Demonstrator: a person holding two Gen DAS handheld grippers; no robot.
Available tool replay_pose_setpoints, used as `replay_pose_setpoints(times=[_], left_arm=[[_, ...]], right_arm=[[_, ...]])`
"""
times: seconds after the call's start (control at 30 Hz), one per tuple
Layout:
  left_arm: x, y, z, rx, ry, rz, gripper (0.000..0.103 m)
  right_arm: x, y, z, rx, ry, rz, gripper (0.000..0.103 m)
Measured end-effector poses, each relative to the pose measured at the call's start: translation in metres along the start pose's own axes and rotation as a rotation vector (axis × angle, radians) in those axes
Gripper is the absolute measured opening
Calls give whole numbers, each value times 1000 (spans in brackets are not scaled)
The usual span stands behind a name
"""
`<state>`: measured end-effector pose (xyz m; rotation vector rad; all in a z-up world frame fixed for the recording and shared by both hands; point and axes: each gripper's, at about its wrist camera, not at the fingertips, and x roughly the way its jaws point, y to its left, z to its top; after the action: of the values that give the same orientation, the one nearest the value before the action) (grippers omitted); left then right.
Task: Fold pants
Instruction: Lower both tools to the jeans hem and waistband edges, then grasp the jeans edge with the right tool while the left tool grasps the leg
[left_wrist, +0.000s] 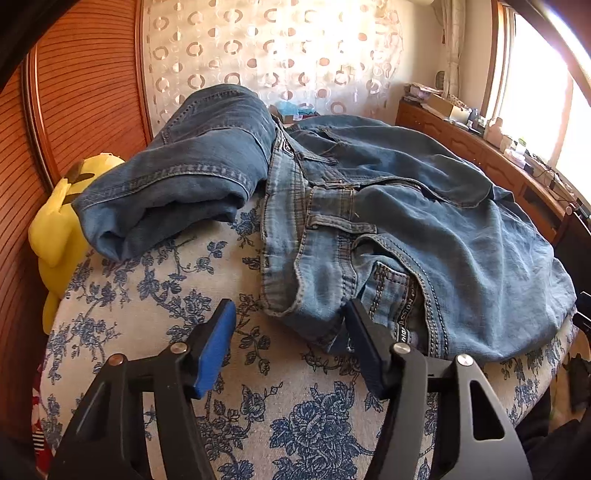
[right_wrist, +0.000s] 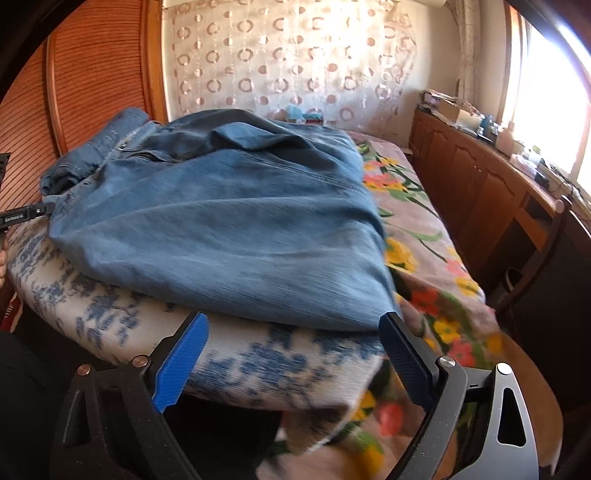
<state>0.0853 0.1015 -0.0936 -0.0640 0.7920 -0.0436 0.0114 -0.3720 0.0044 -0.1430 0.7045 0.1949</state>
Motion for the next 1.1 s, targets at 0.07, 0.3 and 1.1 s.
replay_pose_setpoints(times=[0.07, 0.3, 1.1], left_arm=[[3, 1, 0, -8, 14, -10, 59], [9, 0, -1, -3, 39, -14, 55], [-94, -2, 25, -41, -224, -110, 12]], right_arm=[[-2, -5, 1, 14, 8, -6, 90], [-4, -8, 2, 36, 21, -21, 70], [-40, -18, 36, 54, -198, -65, 4]])
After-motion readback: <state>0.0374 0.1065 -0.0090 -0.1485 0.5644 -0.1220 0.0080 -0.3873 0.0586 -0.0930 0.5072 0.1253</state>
